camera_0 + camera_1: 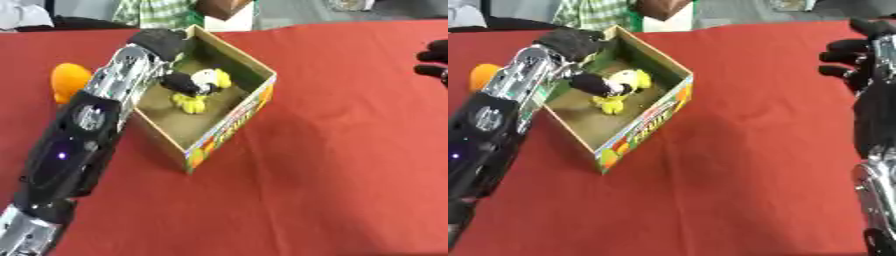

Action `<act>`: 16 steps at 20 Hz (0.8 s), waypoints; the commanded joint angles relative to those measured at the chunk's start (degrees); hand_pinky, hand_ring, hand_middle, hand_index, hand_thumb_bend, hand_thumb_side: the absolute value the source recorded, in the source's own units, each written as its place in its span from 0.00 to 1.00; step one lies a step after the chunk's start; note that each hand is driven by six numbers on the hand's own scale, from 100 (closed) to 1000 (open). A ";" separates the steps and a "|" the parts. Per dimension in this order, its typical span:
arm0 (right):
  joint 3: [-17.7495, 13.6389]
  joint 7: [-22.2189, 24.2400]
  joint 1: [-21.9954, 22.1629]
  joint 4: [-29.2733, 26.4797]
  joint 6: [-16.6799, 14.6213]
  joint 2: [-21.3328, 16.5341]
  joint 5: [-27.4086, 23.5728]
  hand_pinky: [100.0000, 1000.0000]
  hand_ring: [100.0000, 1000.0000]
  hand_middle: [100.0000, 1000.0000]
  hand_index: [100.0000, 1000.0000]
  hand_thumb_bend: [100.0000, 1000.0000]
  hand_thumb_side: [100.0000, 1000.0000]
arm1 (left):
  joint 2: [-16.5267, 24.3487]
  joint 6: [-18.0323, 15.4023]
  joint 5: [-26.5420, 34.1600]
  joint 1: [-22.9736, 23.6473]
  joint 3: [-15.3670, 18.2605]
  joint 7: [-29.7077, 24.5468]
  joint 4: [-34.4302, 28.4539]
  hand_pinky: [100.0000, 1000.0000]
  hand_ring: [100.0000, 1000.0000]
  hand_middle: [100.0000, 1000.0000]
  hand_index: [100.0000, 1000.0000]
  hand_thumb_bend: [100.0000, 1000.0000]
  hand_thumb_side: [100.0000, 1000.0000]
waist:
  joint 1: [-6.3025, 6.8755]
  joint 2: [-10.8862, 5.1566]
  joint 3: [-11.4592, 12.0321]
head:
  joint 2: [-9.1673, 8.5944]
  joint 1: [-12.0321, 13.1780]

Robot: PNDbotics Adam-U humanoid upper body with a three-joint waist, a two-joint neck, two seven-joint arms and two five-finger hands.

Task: Pick up objects on the table and place them in the box.

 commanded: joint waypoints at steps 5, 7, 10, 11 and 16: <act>-0.40 -0.05 -0.59 -1.15 0.00 -0.73 0.10 0.63 0.63 0.55 0.83 0.00 0.86 | 4.45 2.45 10.53 -2.49 3.02 -1.10 -1.90 0.86 0.99 0.99 1.00 0.59 0.99 | -0.07 -1.06 0.23 | 0.36 -1.10; -0.42 -0.05 -0.56 -1.15 0.03 -0.75 0.13 0.63 0.63 0.55 0.83 0.00 0.86 | 5.52 3.43 12.24 -2.74 3.64 -0.99 -2.37 0.86 0.98 0.99 1.00 0.57 0.98 | -0.13 -1.00 0.27 | 0.29 -1.10; -0.50 -0.06 -0.46 -1.15 0.08 -0.79 0.21 0.63 0.63 0.55 0.83 0.00 0.86 | 7.53 4.96 13.24 -2.98 4.75 -0.74 -2.84 0.85 0.98 0.98 1.00 0.55 0.96 | -0.14 -0.93 0.36 | 0.25 -1.10; -0.54 -0.09 -0.44 -1.15 0.09 -0.84 0.24 0.63 0.63 0.55 0.83 0.00 0.86 | 8.32 5.47 13.32 -3.05 5.20 -0.76 -2.72 0.85 0.98 0.98 1.00 0.54 0.95 | -0.12 -0.93 0.41 | 0.26 -1.15; -0.69 -0.24 -0.47 -1.15 0.01 -1.13 0.34 0.63 0.63 0.55 0.83 0.00 0.86 | 12.32 6.83 13.84 -2.76 6.96 -1.85 -0.82 0.84 0.96 0.96 1.00 0.48 0.88 | -0.09 -0.89 0.69 | 0.44 -1.70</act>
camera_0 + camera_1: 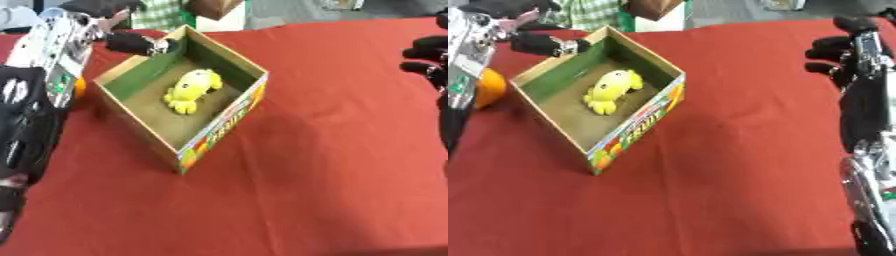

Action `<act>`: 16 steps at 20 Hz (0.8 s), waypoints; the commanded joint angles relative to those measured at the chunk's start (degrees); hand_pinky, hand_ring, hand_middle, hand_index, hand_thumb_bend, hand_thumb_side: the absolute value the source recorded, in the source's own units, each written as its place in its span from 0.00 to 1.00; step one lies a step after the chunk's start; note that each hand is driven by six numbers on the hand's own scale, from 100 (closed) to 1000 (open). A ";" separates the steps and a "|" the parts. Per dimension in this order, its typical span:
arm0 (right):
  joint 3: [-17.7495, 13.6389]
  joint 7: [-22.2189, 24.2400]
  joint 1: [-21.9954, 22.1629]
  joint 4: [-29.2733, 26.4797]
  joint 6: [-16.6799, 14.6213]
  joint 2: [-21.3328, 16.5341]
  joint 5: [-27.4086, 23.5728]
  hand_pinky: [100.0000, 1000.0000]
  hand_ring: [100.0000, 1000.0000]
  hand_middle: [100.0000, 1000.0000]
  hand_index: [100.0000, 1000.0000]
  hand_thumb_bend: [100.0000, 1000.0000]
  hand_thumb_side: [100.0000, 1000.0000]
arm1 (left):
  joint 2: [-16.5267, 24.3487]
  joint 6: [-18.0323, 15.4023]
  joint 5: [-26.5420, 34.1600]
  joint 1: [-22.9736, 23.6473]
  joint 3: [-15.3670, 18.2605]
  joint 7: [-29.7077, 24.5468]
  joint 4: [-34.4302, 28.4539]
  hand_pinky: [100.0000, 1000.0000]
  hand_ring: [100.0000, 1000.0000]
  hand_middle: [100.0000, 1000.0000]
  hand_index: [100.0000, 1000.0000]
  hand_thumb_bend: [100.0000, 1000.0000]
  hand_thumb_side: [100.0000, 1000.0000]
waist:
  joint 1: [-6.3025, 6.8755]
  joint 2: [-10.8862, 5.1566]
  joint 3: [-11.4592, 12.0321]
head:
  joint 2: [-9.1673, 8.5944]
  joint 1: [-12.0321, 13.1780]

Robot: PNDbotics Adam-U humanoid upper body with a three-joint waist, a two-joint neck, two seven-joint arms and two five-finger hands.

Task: Pick up objects on the table and place them in the box.

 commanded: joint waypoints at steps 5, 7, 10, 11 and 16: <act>-0.99 -0.50 -0.56 -1.15 -0.22 -1.54 0.52 0.63 0.63 0.55 0.83 0.00 0.86 | 6.01 1.81 3.20 0.08 3.09 -1.02 1.43 0.83 0.96 0.95 1.00 0.44 0.86 | -0.21 -0.58 0.35 | 0.41 -0.61; -1.06 -0.62 -0.58 -1.15 -0.26 -1.66 0.58 0.63 0.63 0.55 0.83 0.00 0.86 | 7.02 2.30 3.83 0.55 3.66 -1.21 1.77 0.83 0.96 0.96 1.00 0.43 0.85 | -0.21 -0.30 0.48 | 0.20 -0.74; -1.08 -0.67 -0.62 -1.15 -0.19 -1.77 0.70 0.63 0.63 0.55 0.83 0.00 0.86 | 8.26 3.13 4.30 1.02 4.46 -1.35 2.45 0.83 0.96 0.96 1.00 0.35 0.83 | -0.21 0.14 0.63 | -0.25 -0.84; -1.08 -0.68 -0.64 -1.15 -0.18 -1.80 0.74 0.63 0.63 0.55 0.83 0.00 0.86 | 8.59 3.43 4.42 1.13 4.76 -1.32 2.66 0.83 0.96 0.96 1.00 0.38 0.85 | -0.23 0.28 0.63 | -0.44 -0.88; -1.16 -0.75 -0.64 -1.15 -0.14 -1.89 0.86 0.63 0.64 0.55 0.83 0.00 0.86 | 10.02 4.80 4.91 1.79 5.88 -1.25 4.21 0.83 0.96 0.96 1.00 0.35 0.84 | -0.33 0.68 0.59 | -1.17 -0.91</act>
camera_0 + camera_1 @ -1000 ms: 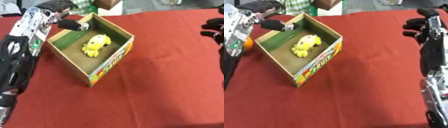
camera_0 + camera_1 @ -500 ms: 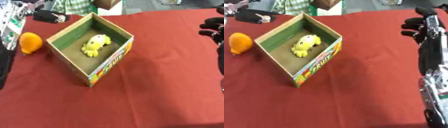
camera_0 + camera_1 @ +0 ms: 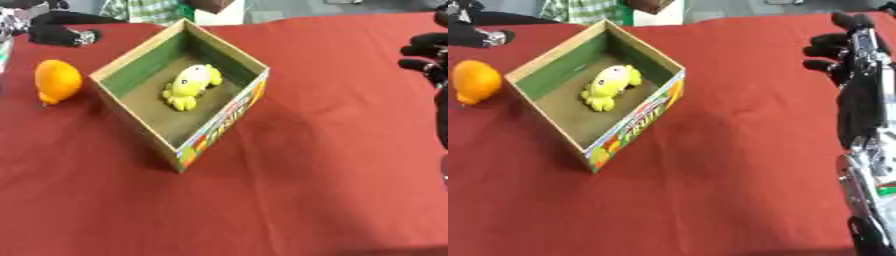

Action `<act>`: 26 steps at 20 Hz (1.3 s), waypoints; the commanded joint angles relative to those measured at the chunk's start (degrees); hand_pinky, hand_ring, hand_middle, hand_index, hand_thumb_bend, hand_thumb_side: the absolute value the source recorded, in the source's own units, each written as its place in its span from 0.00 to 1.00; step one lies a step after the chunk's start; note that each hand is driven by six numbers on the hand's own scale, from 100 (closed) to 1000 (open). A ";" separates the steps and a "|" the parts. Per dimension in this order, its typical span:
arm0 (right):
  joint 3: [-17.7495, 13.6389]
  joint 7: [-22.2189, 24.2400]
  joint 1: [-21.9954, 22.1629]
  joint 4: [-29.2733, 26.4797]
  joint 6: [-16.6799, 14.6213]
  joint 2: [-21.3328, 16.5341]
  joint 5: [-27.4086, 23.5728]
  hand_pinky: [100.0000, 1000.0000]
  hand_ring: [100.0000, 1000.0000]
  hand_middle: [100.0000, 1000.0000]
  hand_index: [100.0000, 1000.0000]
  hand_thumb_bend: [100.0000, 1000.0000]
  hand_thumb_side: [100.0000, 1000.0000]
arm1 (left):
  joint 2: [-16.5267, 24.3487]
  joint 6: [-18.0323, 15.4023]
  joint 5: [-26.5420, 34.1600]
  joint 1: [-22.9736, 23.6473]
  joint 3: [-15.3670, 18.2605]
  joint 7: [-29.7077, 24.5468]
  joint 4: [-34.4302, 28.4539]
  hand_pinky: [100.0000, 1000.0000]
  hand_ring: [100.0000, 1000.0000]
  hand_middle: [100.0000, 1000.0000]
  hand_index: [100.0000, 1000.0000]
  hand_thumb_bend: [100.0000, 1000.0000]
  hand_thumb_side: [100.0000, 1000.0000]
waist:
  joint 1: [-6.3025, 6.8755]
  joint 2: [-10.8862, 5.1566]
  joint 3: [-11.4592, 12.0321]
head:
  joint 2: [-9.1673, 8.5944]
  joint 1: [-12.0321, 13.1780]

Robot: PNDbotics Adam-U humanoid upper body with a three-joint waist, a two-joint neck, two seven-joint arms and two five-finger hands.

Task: Pick up objects on the table and place them in the box.

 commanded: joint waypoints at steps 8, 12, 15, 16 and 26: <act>-0.47 -0.21 -0.65 -1.15 0.00 -1.30 0.36 0.63 0.64 0.55 0.83 0.00 0.86 | 2.64 2.66 1.95 -0.09 2.05 0.55 4.06 0.82 0.94 0.95 1.00 0.32 0.85 | -0.23 -0.95 0.02 | -1.65 0.37; -0.45 -0.17 -0.63 -1.15 0.03 -1.25 0.33 0.63 0.64 0.55 0.83 0.00 0.86 | 2.10 3.27 4.34 -0.24 1.92 0.94 7.08 0.82 0.94 0.95 1.00 0.34 0.83 | -0.35 -0.88 -0.18 | -2.03 0.58; -0.42 -0.13 -0.63 -1.15 0.07 -1.20 0.33 0.63 0.64 0.55 0.83 0.00 0.86 | 2.02 3.24 4.86 -0.30 1.62 0.95 8.92 0.82 0.94 0.96 1.00 0.36 0.83 | -0.35 -0.66 -0.25 | -2.33 0.62; -0.41 -0.11 -0.64 -1.15 0.09 -1.17 0.33 0.63 0.64 0.55 0.83 0.00 0.86 | 1.99 3.18 4.82 -0.28 1.54 0.93 9.34 0.82 0.94 0.96 1.00 0.37 0.82 | -0.36 -0.58 -0.28 | -2.41 0.62; -0.38 -0.07 -0.48 -1.15 0.22 -1.07 0.36 0.63 0.64 0.55 0.84 0.00 0.86 | 2.71 2.92 0.90 0.01 1.57 -0.45 11.24 0.82 0.93 0.95 1.00 0.39 0.76 | -0.33 -0.19 -0.32 | -2.32 0.45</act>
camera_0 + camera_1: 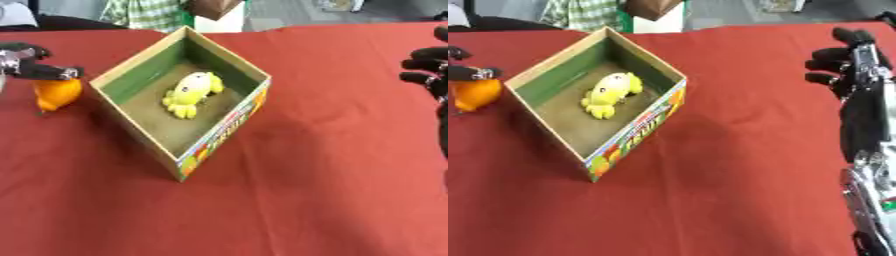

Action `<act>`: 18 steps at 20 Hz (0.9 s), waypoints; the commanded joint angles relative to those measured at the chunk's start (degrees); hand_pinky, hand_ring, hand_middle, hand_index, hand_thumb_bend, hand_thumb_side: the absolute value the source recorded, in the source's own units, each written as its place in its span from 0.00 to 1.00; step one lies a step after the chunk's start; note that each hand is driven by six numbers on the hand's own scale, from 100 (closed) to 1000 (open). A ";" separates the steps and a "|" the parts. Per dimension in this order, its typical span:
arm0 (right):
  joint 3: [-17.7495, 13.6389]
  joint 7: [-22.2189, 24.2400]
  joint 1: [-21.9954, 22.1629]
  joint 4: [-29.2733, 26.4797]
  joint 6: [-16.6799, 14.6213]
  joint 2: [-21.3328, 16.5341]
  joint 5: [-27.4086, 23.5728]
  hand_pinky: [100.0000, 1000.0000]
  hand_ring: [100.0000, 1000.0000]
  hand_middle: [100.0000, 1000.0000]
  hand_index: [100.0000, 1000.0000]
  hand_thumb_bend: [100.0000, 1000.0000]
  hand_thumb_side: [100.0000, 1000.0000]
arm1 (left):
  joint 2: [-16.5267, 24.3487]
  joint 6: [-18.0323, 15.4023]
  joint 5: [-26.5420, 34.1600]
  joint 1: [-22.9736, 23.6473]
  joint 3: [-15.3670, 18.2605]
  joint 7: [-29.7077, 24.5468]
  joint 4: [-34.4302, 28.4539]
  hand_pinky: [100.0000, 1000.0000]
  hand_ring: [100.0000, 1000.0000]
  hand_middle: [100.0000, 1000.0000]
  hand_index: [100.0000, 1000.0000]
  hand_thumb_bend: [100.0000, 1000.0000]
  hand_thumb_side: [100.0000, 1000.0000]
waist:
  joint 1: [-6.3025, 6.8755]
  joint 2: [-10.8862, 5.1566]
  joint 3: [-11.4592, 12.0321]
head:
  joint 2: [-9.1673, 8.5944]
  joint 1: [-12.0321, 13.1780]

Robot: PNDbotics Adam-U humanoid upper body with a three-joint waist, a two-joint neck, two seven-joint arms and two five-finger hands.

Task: Pick up objects on the table and place them in the box.

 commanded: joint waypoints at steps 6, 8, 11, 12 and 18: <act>-0.33 0.02 -0.51 -1.15 0.19 -0.95 0.30 0.63 0.64 0.55 0.84 0.00 0.86 | 2.00 -2.03 -2.86 -0.55 -0.08 -3.57 -0.32 0.78 0.85 0.85 1.00 0.33 0.71 | 0.00 -0.99 0.19 | -0.35 -0.16; -0.34 0.03 -0.54 -1.15 0.17 -0.94 0.28 0.63 0.64 0.55 0.84 0.00 0.86 | 1.82 -2.59 -3.19 -0.54 -0.06 -4.46 -0.25 0.76 0.80 0.79 1.00 0.30 0.69 | -0.04 -0.99 0.18 | -0.29 -0.17; -0.33 0.05 -0.58 -1.15 0.17 -0.92 0.26 0.63 0.64 0.55 0.84 0.00 0.86 | 1.42 -3.33 -3.21 -0.59 -0.09 -5.22 -0.34 0.74 0.75 0.72 0.98 0.24 0.65 | -0.04 -0.93 0.17 | -0.18 -0.19; -0.32 0.07 -0.61 -1.15 0.18 -0.90 0.25 0.63 0.64 0.55 0.84 0.00 0.86 | 1.27 -3.75 -3.12 -0.59 -0.17 -5.36 -0.42 0.74 0.74 0.71 0.97 0.23 0.64 | -0.04 -0.91 0.16 | -0.13 -0.20; -0.34 0.08 -0.67 -1.15 0.18 -0.80 0.23 0.63 0.64 0.55 0.84 0.00 0.86 | 0.78 -5.75 -2.75 -0.39 -0.38 -5.90 -0.65 0.72 0.68 0.57 0.86 0.08 0.50 | -0.04 -0.89 0.10 | 0.04 -0.31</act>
